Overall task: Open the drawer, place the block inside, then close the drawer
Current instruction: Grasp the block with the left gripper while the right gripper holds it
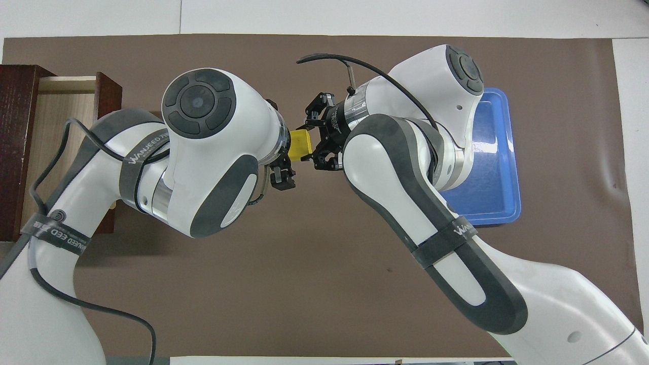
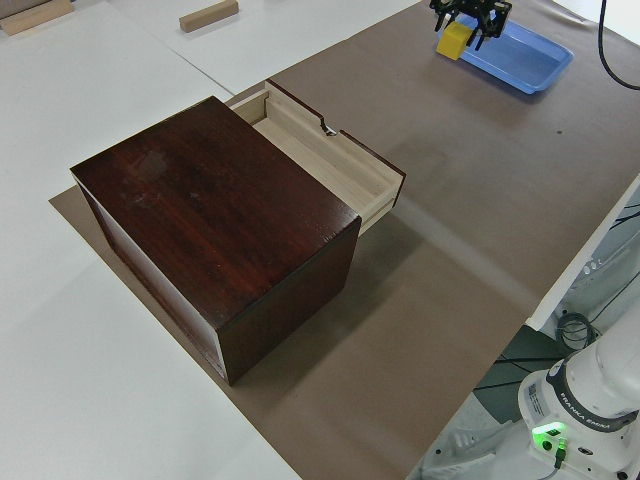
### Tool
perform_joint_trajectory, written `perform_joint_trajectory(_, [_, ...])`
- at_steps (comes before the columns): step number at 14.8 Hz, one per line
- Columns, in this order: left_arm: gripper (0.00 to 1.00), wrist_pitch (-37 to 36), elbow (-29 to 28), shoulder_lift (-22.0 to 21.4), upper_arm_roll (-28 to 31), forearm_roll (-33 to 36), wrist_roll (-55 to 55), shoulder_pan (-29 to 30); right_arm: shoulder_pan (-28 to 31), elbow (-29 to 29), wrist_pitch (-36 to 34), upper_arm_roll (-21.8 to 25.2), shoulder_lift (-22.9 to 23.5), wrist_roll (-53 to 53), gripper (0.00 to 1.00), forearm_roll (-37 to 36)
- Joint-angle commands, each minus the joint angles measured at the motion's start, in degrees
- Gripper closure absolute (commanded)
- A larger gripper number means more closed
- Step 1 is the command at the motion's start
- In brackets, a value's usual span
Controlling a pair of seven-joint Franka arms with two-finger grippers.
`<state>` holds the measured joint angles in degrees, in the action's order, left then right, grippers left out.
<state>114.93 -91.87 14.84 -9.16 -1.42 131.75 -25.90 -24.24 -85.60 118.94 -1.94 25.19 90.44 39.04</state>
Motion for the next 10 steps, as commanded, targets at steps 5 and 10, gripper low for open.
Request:
perform_joint_trajectory(5, [0.0, 0.8, 0.5, 2.8, 1.1, 2.7, 1.7, -2.5, 0.2, -0.3, -0.5, -0.1, -0.6, 1.3, 1.0, 0.0])
perform_joint_trajectory(10, [0.97, 1.3, 0.5, 2.9, 1.1, 2.9, 2.4, -2.4, 0.4, -0.3, -0.8, -0.1, -0.8, 1.3, 1.0, 0.3])
